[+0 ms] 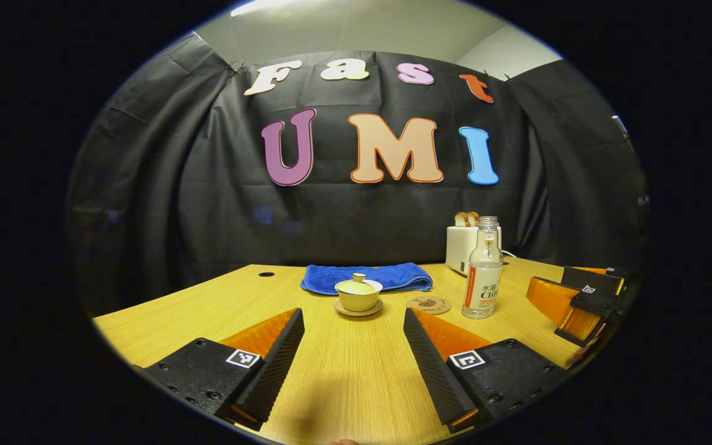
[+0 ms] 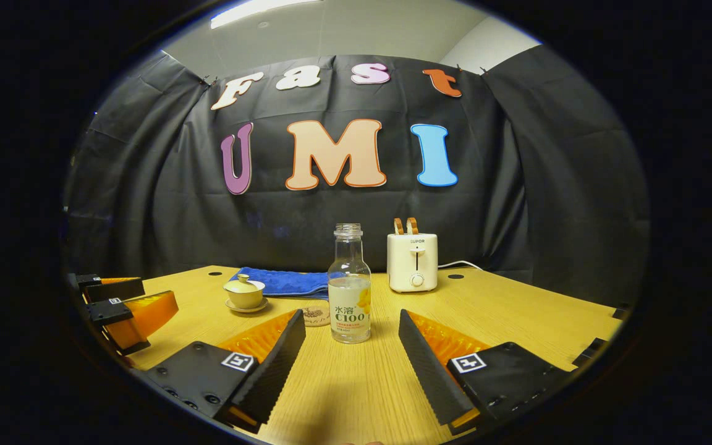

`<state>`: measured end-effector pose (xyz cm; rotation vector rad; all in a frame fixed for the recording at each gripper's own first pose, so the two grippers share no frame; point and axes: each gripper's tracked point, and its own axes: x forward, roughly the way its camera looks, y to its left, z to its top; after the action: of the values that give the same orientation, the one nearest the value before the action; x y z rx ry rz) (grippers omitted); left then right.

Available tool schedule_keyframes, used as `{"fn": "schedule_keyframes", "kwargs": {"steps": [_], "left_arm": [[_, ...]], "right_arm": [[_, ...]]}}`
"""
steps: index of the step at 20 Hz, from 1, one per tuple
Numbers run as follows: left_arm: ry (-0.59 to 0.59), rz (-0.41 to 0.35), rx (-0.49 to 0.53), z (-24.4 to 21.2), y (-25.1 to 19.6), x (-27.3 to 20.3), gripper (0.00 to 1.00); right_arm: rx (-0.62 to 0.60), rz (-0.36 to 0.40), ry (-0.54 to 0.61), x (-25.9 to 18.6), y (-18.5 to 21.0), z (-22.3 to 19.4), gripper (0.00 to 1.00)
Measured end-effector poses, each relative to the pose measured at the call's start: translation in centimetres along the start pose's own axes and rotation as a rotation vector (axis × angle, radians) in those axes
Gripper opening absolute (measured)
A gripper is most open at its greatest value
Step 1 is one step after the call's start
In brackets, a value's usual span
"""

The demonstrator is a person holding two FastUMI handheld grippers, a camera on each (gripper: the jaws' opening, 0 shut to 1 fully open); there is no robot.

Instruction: Open the teacup lid with one hand, grasp the water bottle and pour water into the teacup with the other hand; after pouring, place the water bottle on the coaster and then close the teacup lid.

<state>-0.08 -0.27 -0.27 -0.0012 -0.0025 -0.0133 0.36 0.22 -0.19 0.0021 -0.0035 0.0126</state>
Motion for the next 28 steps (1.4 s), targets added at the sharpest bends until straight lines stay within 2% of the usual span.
{"fn": "schedule_keyframes", "kwargs": {"steps": [5,8,9,14,16,17,18,19,22,24,25,28], "left_arm": [[-0.003,-0.005,0.001,0.1,-0.1,1.0,0.95],[-0.003,-0.005,0.0,0.0,0.2,2.6,0.95],[-0.003,0.0,-0.001,0.0,0.3,3.3,0.95],[0.001,-0.013,0.0,-0.2,0.3,8.0,0.95],[-0.003,-0.025,0.001,-0.1,0.1,10.2,0.95],[-0.004,-0.027,0.0,-0.1,0.2,11.2,0.95],[0.003,-0.03,0.001,-0.4,0.1,12.5,0.95],[0.001,-0.038,-0.001,-0.4,-0.1,13.6,0.95],[0.0,-0.071,0.002,-0.3,-0.9,16.3,0.95],[0.0,-0.066,-0.002,-0.4,-0.9,17.9,0.95],[0.001,-0.067,0.0,-0.4,-1.0,18.6,0.95],[0.004,-0.051,0.0,-0.5,-1.0,20.6,0.95]], "right_arm": [[-0.001,0.0,0.0,0.0,0.0,0.0,0.99],[-0.001,0.0,0.001,0.0,0.0,-0.1,0.99],[0.0,0.002,0.001,0.0,0.0,0.0,0.96],[-0.001,0.022,0.004,0.4,0.2,0.0,0.96],[0.0,0.022,0.004,0.8,-0.1,0.0,1.0],[0.0,0.019,0.005,0.9,-0.3,0.0,0.96],[0.0,0.016,0.005,1.0,-0.5,-0.1,0.99],[0.0,0.016,0.004,1.0,-0.5,0.0,0.96],[-0.001,0.02,0.004,0.9,-0.5,0.0,0.99],[-0.001,0.023,0.004,0.9,-0.5,0.0,0.96],[0.0,0.025,0.005,1.0,-0.6,0.1,0.99],[-0.001,0.017,0.005,1.0,-1.0,0.0,0.99]]}}
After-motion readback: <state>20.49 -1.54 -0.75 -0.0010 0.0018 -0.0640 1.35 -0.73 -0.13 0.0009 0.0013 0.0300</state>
